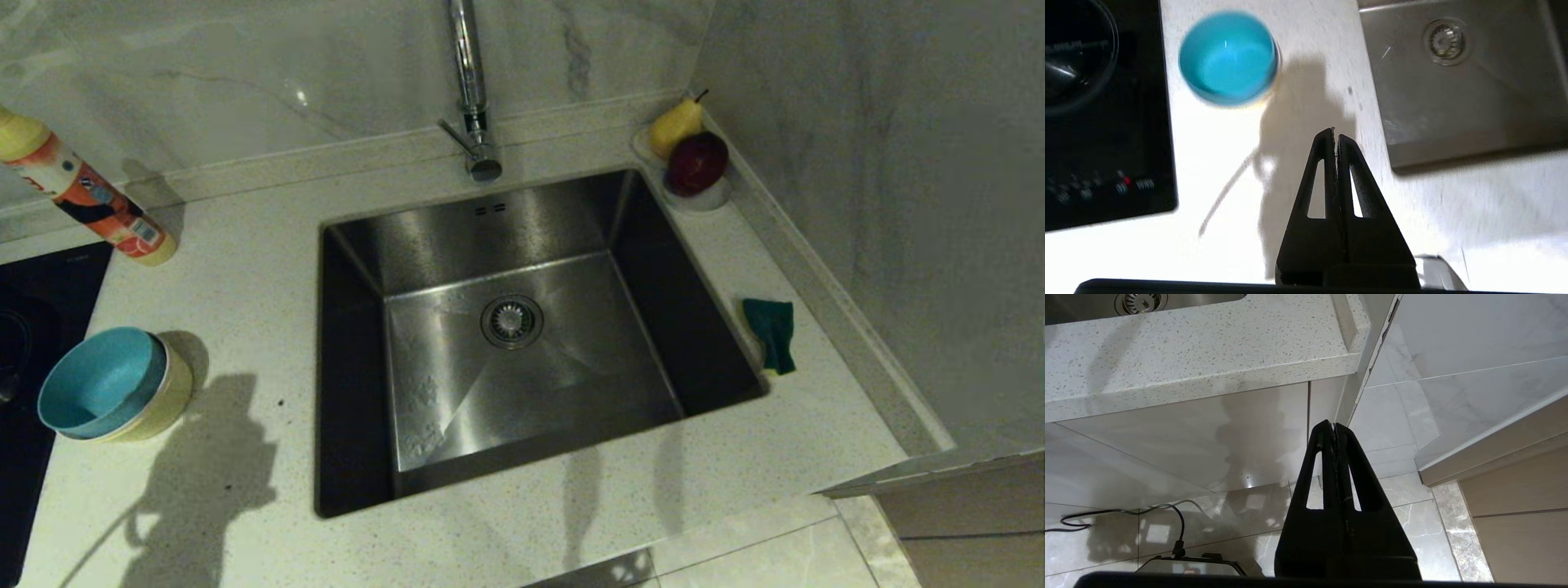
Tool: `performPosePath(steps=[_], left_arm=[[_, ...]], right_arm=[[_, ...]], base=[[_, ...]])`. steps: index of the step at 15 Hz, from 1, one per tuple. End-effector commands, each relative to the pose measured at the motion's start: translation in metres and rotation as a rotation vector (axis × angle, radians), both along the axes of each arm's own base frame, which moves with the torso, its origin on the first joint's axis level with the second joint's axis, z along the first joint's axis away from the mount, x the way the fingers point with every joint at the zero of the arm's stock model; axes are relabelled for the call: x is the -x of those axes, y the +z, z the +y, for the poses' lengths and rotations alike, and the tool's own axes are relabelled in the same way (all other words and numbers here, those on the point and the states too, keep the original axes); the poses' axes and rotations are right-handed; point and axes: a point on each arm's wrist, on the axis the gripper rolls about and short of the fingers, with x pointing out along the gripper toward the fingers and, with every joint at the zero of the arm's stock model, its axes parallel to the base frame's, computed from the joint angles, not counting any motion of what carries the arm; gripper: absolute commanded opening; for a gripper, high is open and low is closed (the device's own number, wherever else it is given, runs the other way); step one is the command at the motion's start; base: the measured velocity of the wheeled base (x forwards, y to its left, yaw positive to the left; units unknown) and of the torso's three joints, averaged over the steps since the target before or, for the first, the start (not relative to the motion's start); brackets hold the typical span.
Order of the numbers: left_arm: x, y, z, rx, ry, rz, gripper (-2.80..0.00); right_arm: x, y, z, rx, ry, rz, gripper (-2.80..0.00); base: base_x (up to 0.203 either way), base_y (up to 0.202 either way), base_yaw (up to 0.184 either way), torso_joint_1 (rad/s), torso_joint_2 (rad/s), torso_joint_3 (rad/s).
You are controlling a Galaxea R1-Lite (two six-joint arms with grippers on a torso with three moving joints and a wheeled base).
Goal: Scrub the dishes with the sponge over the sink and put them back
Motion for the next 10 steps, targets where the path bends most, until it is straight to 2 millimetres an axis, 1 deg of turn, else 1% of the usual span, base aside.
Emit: performPosePath(steps=[1, 3, 4, 5, 7, 8, 9, 10], left_arm=[[0.041, -0.057, 0.000, -0.003, -0.017, -0.127, -2.80], [0.048, -0.090, 0.000, -0.005, -0.030, -0.161, -2.80], [0.048, -0.110, 0.000, -0.005, -0.043, -0.155, -2.80], [0.043, -0.125, 0.000, 0.000, -0.050, -0.124, -2.80], [0.033, -0.149, 0.000, 0.013, -0.050, -0.064, -2.80], [0.027, -0.159, 0.000, 0.012, -0.050, -0.070, -2.80], [0.023, -0.160, 0.000, 0.016, -0.045, -0.128, -2.80], [0.022, -0.160, 0.000, 0.014, -0.040, -0.149, -2.80]], right_arm=[[0.000, 0.000, 0.000, 0.000, 0.000, -0.003, -2.80], [0.000, 0.000, 0.000, 0.000, 0.000, -0.002, -2.80], [0.000, 0.000, 0.000, 0.000, 0.000, -0.001, -2.80], [0.000, 0.000, 0.000, 0.000, 0.000, -0.001, -2.80], [0.000, 0.000, 0.000, 0.000, 0.000, -0.001, -2.80], [0.000, 0.000, 0.000, 0.000, 0.000, -0.003, -2.80], [0.000, 0.000, 0.000, 0.000, 0.000, -0.002, -2.80], [0.000, 0.000, 0.000, 0.000, 0.000, -0.001, -2.80]], base=[[0.000, 0.000, 0.000, 0.000, 0.00, 0.000], [0.000, 0.000, 0.000, 0.000, 0.00, 0.000], [0.000, 0.000, 0.000, 0.000, 0.00, 0.000], [0.000, 0.000, 0.000, 0.000, 0.00, 0.000], [0.000, 0.000, 0.000, 0.000, 0.00, 0.000], [0.000, 0.000, 0.000, 0.000, 0.00, 0.000], [0.000, 0.000, 0.000, 0.000, 0.00, 0.000], [0.000, 0.000, 0.000, 0.000, 0.00, 0.000]])
